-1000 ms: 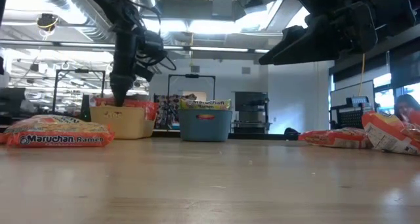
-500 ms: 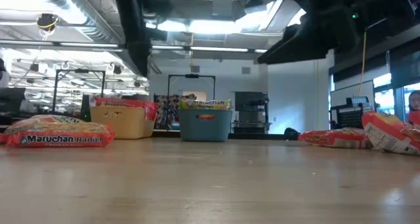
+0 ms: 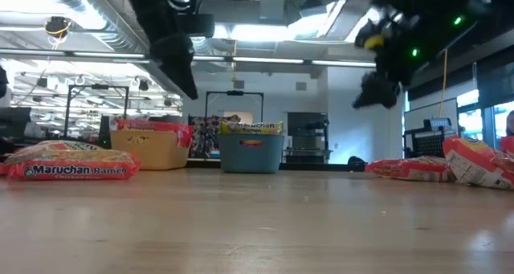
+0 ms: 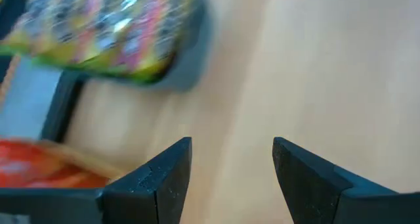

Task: Sort Maruchan noodles
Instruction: Put the orange noodle pack into the yellow bin

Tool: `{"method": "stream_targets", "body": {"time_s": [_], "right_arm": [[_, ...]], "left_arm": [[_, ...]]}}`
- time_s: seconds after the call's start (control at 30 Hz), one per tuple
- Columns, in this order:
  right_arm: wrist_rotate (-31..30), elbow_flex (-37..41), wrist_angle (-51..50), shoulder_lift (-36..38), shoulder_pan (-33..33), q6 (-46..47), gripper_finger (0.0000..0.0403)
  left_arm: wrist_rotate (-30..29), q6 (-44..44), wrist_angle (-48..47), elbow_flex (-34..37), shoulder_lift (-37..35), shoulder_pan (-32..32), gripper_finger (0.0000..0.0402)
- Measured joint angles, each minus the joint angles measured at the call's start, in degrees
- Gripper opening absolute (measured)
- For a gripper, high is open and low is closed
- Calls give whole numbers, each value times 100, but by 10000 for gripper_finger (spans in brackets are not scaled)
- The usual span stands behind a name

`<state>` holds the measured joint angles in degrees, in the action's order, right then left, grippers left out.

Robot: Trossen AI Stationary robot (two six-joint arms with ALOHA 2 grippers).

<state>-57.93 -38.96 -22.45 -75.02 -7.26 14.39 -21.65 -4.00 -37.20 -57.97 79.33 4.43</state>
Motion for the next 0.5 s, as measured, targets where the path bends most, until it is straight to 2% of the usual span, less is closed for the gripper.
{"method": "stream_targets", "body": {"time_s": [0.13, 0.3, 0.43, 0.5], "right_arm": [[1045, 0, -806, 0, 737, 734, 212], [2310, 0, -1307, 0, 1332, 1106, 123], [2441, 0, -1754, 0, 1677, 1114, 39], [2459, 0, -1893, 0, 1842, 1115, 11]], "left_arm": [[12, -321, 1269, 651, 0, -632, 207], [9, -496, 2541, 1182, 4, -1228, 207], [6, -451, 3172, 1405, 4, -1551, 207], [7, -342, 3277, 1431, 4, -1619, 207]]}}
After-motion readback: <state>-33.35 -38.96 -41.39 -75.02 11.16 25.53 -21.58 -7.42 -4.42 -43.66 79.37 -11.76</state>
